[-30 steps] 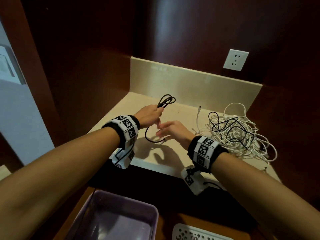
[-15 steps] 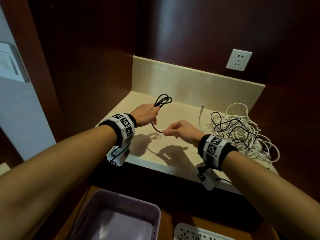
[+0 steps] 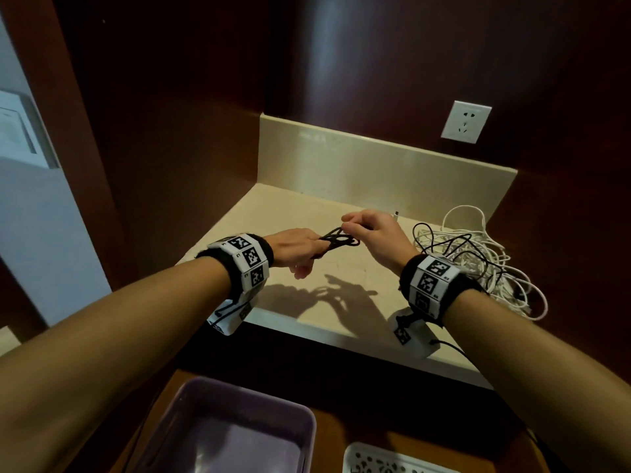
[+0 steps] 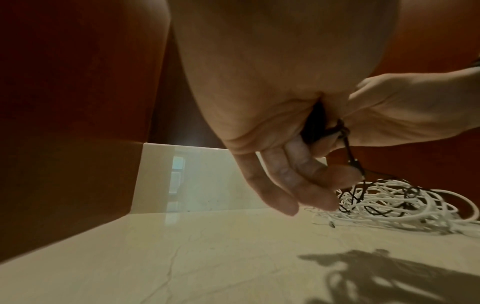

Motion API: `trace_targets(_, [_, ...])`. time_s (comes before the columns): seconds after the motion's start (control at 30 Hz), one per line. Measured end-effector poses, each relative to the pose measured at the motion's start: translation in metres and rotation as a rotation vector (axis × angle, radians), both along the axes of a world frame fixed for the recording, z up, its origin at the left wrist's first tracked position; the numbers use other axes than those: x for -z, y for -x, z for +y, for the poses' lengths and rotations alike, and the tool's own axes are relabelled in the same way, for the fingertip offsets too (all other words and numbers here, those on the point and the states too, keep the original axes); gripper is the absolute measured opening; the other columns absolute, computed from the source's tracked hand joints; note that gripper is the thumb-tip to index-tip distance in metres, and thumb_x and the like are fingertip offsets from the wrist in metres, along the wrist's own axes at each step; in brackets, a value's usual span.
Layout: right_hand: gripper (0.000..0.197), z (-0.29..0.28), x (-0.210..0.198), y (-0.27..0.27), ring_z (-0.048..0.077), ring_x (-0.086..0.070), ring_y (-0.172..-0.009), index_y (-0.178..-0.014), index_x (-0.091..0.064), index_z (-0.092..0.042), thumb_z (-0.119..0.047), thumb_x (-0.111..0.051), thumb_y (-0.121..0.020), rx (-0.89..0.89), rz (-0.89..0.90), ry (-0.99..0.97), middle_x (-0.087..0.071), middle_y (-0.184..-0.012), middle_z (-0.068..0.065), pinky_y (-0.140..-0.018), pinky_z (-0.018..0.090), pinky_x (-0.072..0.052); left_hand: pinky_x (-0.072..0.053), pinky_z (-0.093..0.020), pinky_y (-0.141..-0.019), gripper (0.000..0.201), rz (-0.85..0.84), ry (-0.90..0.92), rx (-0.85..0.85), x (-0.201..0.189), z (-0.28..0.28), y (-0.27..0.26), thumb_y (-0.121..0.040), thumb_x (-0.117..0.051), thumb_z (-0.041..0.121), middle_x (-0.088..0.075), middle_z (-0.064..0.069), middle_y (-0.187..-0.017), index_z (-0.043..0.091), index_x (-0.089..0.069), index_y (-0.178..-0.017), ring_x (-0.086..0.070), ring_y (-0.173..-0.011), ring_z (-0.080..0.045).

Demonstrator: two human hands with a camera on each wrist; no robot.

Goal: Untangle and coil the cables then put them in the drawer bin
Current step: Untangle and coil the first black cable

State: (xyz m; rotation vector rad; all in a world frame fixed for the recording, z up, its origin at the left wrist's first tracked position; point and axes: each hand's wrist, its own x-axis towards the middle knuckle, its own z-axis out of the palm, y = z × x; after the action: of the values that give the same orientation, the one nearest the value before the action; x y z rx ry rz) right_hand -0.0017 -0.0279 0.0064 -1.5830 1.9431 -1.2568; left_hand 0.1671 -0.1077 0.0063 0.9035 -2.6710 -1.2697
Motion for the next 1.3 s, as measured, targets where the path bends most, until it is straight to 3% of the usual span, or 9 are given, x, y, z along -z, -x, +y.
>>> trace_targets(0.13, [0.015,-0.004,0.005,-0.002,0.011,-0.057,-0.067,-0.077,-0.063,-0.017,-0.022,-0.065,-0.091,0.043,-0.044,0.023,-0.066,-0.074,-0.001,-0.066,0.027,-0.043,-0.048,-0.034,-0.070,0.038,0.095,-0.061,-0.015,0.002,0.000,-0.001,-0.104,-0.030,0.029,-0.059,-0.013,-0.064,0.008,-0.045,-0.077,-0.054,-0.055,-0.024])
trace_targets(0.3, [0.015,-0.006,0.007,-0.008,0.009,-0.063,-0.060,-0.078,-0.060,-0.013,-0.017,-0.064,-0.092,0.044,-0.128,0.059,-0.070,-0.070,0.005,-0.058,0.024,-0.045,-0.045,-0.034,-0.066,0.036,0.178,-0.043,-0.087,0.005,0.005,0.000,-0.101,-0.023,0.024,-0.053,-0.010,-0.061,0.008,-0.043,-0.075,-0.051,-0.053,-0.025])
trace_targets(0.47, [0.016,-0.006,0.008,-0.010,0.017,-0.064,-0.059,-0.076,-0.062,-0.012,-0.017,-0.067,-0.090,0.034,-0.129,0.062,-0.070,-0.071,0.009,-0.055,0.028,-0.047,-0.044,-0.033,-0.066,0.054,0.065,0.082,-0.060,0.006,0.006,-0.001,-0.097,-0.036,0.056,-0.054,-0.012,-0.067,0.009,-0.052,-0.077,-0.052,-0.055,-0.024])
trace_targets(0.57, [0.017,-0.001,0.004,-0.011,0.016,-0.065,-0.055,-0.078,-0.064,-0.009,-0.020,-0.068,-0.090,0.015,-0.118,0.015,-0.070,-0.068,0.008,-0.049,0.026,-0.045,-0.044,-0.032,-0.063,0.051,-0.018,0.141,0.003,0.004,0.003,-0.003,-0.097,-0.044,0.051,-0.057,-0.012,-0.068,0.002,-0.057,-0.087,-0.055,-0.057,-0.024])
trace_targets(0.77, [0.016,0.013,-0.010,-0.004,0.025,-0.070,-0.060,-0.082,-0.066,-0.011,-0.026,-0.068,-0.089,-0.105,-0.329,-0.181,-0.072,-0.075,0.011,-0.039,0.020,-0.033,-0.048,-0.030,-0.058,0.044,0.029,0.006,0.022,-0.006,0.006,-0.006,-0.100,-0.045,0.043,-0.047,-0.002,-0.051,0.011,-0.046,-0.069,-0.043,-0.041,-0.019])
trace_targets(0.9, [0.016,0.013,-0.006,0.001,0.009,-0.043,-0.040,-0.076,-0.066,-0.013,-0.022,-0.068,-0.089,-0.117,-0.380,-0.208,-0.056,-0.053,-0.003,-0.038,0.017,-0.024,-0.040,-0.020,-0.045,0.047,0.053,-0.112,0.025,-0.012,0.008,-0.009,-0.101,-0.044,0.040,-0.029,-0.002,-0.050,0.016,-0.037,-0.061,-0.026,-0.042,-0.017])
trace_targets(1.0, [0.010,0.011,-0.003,0.006,0.006,-0.028,-0.038,-0.078,-0.066,-0.013,-0.012,-0.067,-0.088,-0.098,-0.439,-0.170,-0.044,-0.049,-0.004,-0.039,0.017,-0.017,-0.040,-0.018,-0.044,0.049,0.070,-0.149,0.052,-0.015,0.008,-0.010,-0.101,-0.044,0.041,-0.025,-0.003,-0.053,0.017,-0.035,-0.059,-0.022,-0.044,-0.018])
trace_targets(1.2, [0.019,0.012,0.006,0.007,0.007,-0.033,-0.040,-0.086,-0.067,-0.003,0.000,-0.049,-0.095,-0.130,-0.541,-0.107,-0.052,-0.060,0.008,-0.039,0.017,-0.021,-0.043,-0.026,-0.051,0.055,0.266,-0.258,0.036,-0.018,0.011,-0.008,-0.101,-0.039,0.045,-0.023,-0.002,-0.050,0.018,-0.033,-0.054,-0.023,-0.042,-0.017])
trace_targets(1.3, [0.021,0.013,0.011,-0.003,0.008,-0.036,-0.041,-0.096,-0.068,-0.002,-0.007,-0.048,-0.099,-0.110,-0.472,-0.140,-0.059,-0.065,0.009,-0.039,0.017,-0.024,-0.043,-0.026,-0.048,0.053,0.353,-0.320,-0.020,-0.014,0.012,-0.003,-0.102,-0.036,0.045,-0.028,0.002,-0.046,0.018,-0.036,-0.057,-0.026,-0.039,-0.015])
